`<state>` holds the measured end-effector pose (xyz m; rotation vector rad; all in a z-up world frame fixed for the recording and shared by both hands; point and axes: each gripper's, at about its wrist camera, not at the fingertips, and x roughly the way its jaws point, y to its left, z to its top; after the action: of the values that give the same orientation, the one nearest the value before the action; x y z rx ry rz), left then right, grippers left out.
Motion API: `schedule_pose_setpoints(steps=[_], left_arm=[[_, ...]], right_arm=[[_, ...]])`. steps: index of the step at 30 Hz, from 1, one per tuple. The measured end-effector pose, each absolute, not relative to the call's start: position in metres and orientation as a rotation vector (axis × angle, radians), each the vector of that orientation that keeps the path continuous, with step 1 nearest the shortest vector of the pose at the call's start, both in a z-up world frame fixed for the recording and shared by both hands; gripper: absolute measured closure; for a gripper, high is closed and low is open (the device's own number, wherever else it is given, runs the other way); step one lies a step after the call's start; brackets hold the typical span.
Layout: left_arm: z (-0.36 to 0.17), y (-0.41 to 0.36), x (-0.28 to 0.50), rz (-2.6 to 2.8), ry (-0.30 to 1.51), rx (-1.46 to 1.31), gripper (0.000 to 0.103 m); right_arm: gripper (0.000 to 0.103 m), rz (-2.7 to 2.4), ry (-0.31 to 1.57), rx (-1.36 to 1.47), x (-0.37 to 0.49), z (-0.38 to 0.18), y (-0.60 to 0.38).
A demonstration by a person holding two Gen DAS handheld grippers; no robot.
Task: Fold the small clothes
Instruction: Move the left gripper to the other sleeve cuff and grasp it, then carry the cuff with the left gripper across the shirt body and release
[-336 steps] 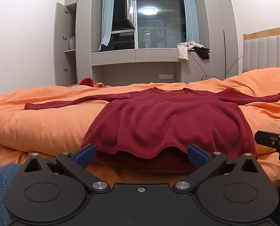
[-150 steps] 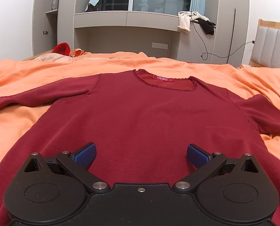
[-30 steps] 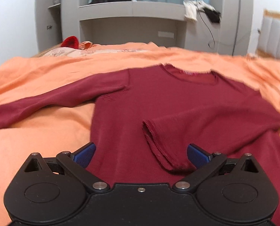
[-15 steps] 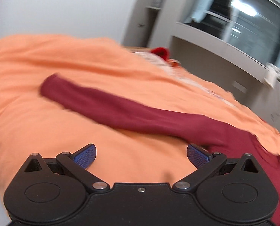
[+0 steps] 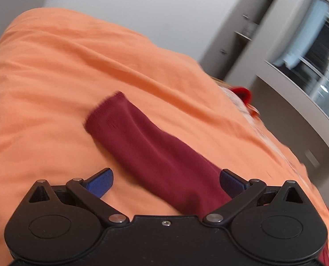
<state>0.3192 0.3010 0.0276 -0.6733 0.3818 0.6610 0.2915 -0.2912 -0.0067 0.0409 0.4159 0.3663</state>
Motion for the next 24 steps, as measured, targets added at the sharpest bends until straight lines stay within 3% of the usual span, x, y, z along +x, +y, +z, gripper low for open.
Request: schedule_pose_setpoints(steps=[5,8,10,13,19,24], left_arm=[[0.027,0.316,0.332,0.794,0.342,-0.686,0.015],[0.027,0.319,0.332,0.871,0.3,-0.693,0.043],[0.025,0.326,0.331,0.889,0.281,-0.727,0.081],[0.023,0.335,0.327,0.864,0.248,-0.796,0.096],[0.049,0.319,0.315,0.809,0.145,-0.715,0.098],[0.101,0.275,0.31,0.646,0.02,-0.591,0.098]], right_arm=[[0.0,0.371,0.436,0.032,0.294,-0.013,-0.287],[0.0,0.38,0.441,0.016,0.294,-0.015,-0.284],[0.0,0.385,0.439,0.005,0.293,-0.015,-0.282],[0.0,0.393,0.435,-0.005,0.291,-0.015,-0.28],[0.0,0.387,0.427,0.009,0.289,-0.013,-0.283],[0.0,0.385,0.423,0.076,0.289,-0.008,-0.289]])
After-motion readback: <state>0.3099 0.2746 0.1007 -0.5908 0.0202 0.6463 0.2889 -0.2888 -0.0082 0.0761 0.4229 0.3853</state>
